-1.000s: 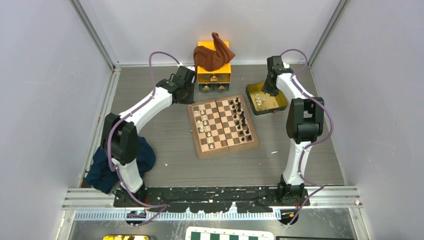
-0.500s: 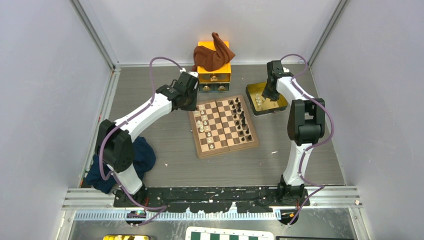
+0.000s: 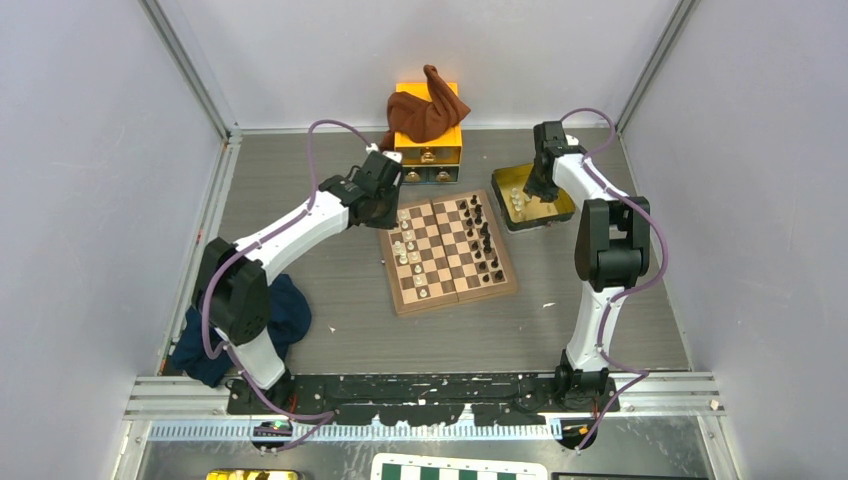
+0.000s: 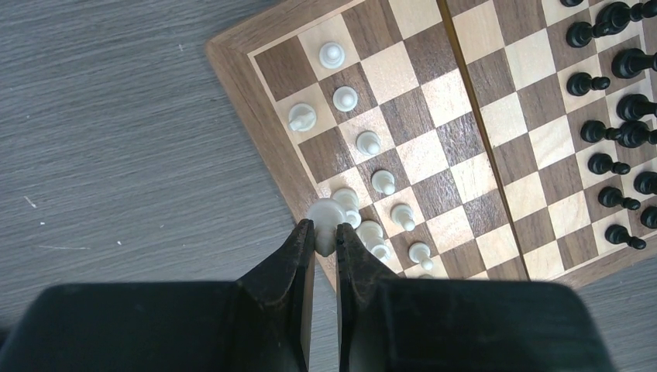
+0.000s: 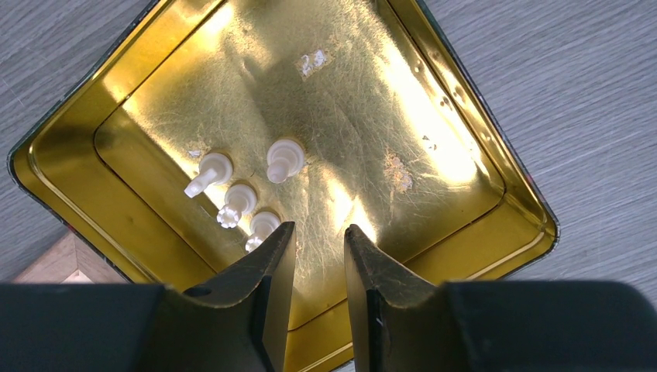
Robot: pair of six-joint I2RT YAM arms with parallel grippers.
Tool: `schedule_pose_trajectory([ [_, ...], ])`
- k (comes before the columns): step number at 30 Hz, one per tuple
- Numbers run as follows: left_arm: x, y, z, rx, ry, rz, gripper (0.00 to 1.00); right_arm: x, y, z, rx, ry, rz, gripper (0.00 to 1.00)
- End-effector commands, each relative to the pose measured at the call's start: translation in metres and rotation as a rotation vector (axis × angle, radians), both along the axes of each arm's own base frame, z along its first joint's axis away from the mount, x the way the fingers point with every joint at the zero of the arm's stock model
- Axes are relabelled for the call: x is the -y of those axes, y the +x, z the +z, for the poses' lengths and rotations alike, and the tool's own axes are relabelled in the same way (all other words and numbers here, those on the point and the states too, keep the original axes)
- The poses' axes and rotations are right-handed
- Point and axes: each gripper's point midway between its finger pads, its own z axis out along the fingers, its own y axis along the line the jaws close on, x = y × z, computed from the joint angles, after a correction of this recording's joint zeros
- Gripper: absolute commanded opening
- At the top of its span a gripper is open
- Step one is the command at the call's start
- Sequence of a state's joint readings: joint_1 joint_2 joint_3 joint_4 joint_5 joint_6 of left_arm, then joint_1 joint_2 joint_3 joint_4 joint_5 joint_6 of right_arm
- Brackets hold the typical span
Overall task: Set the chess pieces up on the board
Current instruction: Place the chess piece on the chessboard.
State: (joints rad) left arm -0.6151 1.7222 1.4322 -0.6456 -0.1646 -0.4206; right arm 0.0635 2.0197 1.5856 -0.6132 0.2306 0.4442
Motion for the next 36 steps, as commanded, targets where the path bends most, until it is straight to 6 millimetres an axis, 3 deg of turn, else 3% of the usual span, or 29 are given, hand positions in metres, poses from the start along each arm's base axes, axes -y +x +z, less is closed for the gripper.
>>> schedule_pose_trajectory([
  [1,0.008,0.009,0.002,0.037,-0.020,0.008,0.00,0.001,0.015,0.044,0.122,-0.005,-0.009,0.36],
  [36,0.025,0.026,-0.032,-0.005,0.015,-0.022,0.00,0.001,0.030,0.040,0.119,-0.012,-0.001,0.36],
])
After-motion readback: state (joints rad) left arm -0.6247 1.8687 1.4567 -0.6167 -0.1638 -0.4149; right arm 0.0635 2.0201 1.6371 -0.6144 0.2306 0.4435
